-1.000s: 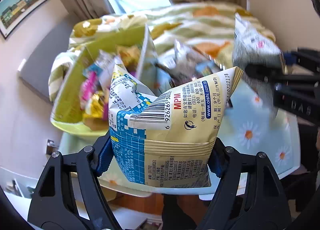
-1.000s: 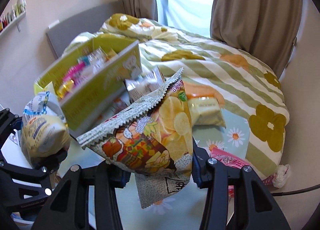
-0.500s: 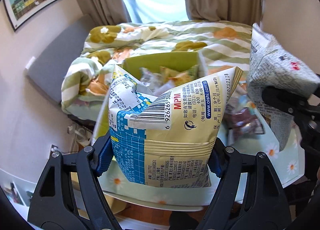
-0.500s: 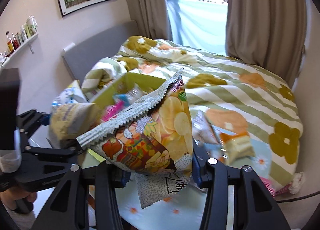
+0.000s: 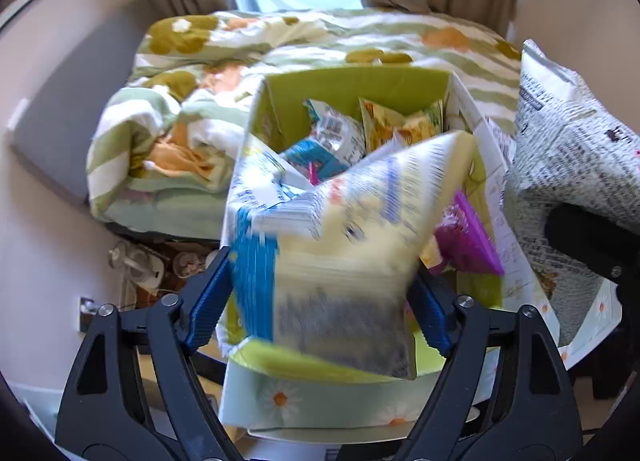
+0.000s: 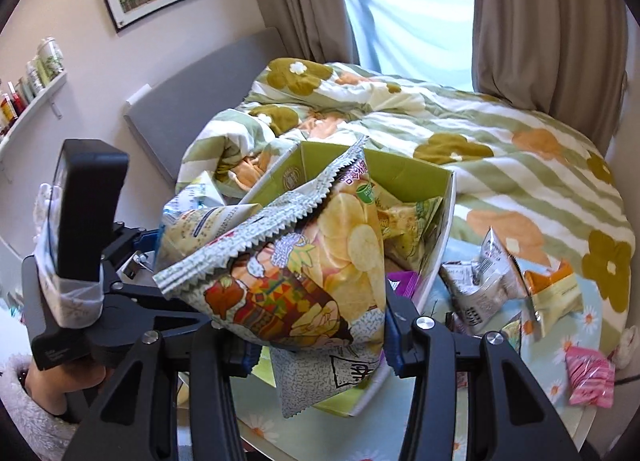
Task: Organize snacks
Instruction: 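Carry both bags over the box and open both tools to drop them, then move both tools back toward the remaining packets on the table, then grasp the white chip bag with left tool while right tool grasps the orange-topped cake packet, then carry both packets over the box and open both tools to drop them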
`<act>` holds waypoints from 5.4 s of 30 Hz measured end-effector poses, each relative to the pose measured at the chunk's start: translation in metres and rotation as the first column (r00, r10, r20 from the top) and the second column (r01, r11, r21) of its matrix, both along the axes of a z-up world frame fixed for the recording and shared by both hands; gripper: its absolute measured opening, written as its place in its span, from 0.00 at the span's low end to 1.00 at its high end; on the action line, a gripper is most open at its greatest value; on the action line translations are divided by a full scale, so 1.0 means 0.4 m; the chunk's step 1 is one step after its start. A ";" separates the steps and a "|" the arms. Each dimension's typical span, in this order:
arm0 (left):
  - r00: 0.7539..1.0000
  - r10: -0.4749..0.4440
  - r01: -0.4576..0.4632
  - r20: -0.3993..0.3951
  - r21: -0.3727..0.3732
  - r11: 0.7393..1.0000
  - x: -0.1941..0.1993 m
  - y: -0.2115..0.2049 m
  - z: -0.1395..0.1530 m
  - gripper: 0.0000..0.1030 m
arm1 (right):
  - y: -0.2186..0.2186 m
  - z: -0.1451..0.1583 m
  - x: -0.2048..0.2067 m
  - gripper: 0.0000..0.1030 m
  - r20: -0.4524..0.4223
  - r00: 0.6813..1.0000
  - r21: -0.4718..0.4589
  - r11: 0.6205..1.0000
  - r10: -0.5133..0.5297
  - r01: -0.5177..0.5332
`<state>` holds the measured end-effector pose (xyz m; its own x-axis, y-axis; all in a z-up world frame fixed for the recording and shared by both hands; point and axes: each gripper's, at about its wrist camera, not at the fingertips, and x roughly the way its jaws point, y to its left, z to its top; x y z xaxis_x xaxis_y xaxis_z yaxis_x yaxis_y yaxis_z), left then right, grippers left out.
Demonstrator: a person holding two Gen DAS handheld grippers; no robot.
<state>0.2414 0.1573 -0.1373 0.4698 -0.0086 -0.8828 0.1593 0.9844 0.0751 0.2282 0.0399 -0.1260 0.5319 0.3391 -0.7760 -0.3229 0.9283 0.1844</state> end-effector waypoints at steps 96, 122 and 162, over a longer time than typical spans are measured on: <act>0.972 -0.179 0.215 -0.152 0.268 0.939 0.185 -0.808 -0.203 1.00 | -0.763 -0.143 0.240 1.00 -0.175 0.985 -0.195 0.980 0.001 -0.036; 0.924 -0.157 0.264 -0.350 0.284 0.922 0.338 -0.804 -0.413 0.90 | -0.692 -0.450 0.416 1.00 -0.432 0.897 -0.184 0.965 0.094 -0.190; 0.966 -0.176 0.201 -0.190 0.123 0.972 0.279 -0.787 -0.170 0.50 | -0.705 -0.286 0.328 0.67 -0.323 0.946 -0.122 0.991 0.006 -0.048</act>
<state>0.3529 -0.1576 -0.2054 0.3082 0.0474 -0.9501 0.3642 0.9168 0.1639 0.3593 -0.2420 -0.2405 0.2387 0.2383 -0.9414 -0.2913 0.9423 0.1647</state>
